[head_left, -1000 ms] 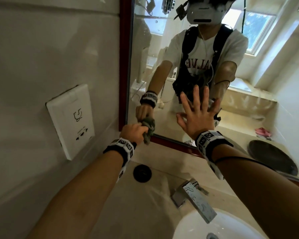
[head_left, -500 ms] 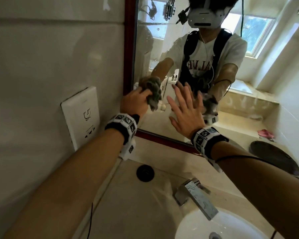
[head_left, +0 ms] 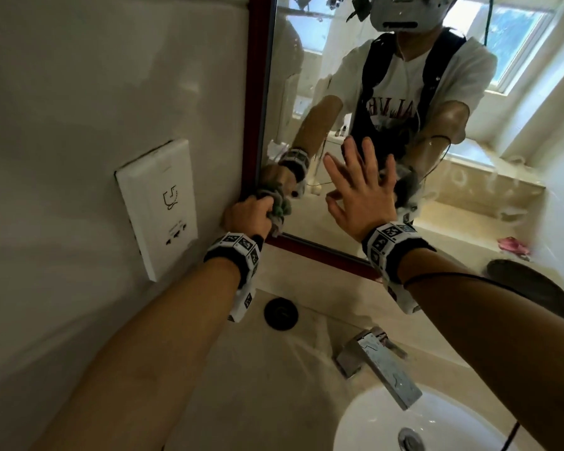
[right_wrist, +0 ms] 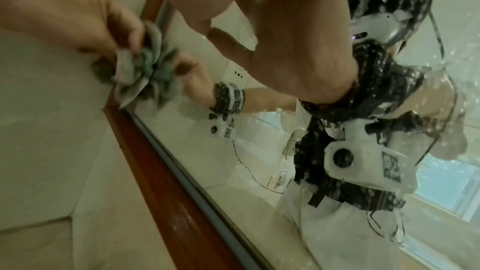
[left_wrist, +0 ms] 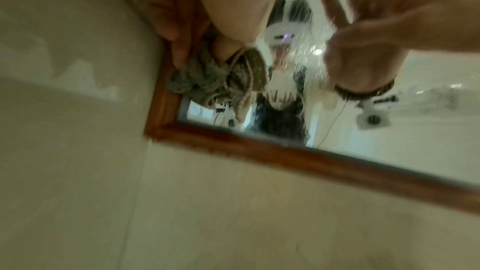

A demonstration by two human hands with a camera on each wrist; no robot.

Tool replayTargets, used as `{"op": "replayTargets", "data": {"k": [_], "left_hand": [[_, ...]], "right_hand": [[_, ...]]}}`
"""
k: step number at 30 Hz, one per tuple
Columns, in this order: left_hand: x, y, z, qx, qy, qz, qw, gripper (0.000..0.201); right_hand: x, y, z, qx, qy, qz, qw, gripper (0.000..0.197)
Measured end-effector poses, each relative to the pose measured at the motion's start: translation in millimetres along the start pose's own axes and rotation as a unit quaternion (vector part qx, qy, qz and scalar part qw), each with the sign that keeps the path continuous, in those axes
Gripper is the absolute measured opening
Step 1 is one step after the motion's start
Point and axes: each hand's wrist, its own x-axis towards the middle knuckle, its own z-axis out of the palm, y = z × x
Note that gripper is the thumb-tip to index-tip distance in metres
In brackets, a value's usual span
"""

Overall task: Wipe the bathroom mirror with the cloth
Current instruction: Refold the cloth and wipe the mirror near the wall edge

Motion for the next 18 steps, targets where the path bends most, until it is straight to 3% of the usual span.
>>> {"op": "replayTargets", "data": {"k": [3,8,18], "left_hand": [[-9,-10,30,0.012,-0.051,-0.04,0.998,0.025],[-7,-11,31,0.027,-0.053,-0.053,0.997,0.027],[11,22,-22,-0.109,0.063,-0.071,0.99,0.029]], "right_hand": [[0,1,3,0.002,0.011,0.002,1.0,0.074],[1,-3,4,0.008,0.017,0.008,1.0,0.075],[-1,-5,-2,0.01,0.005,0.016,1.0,0.078]]}}
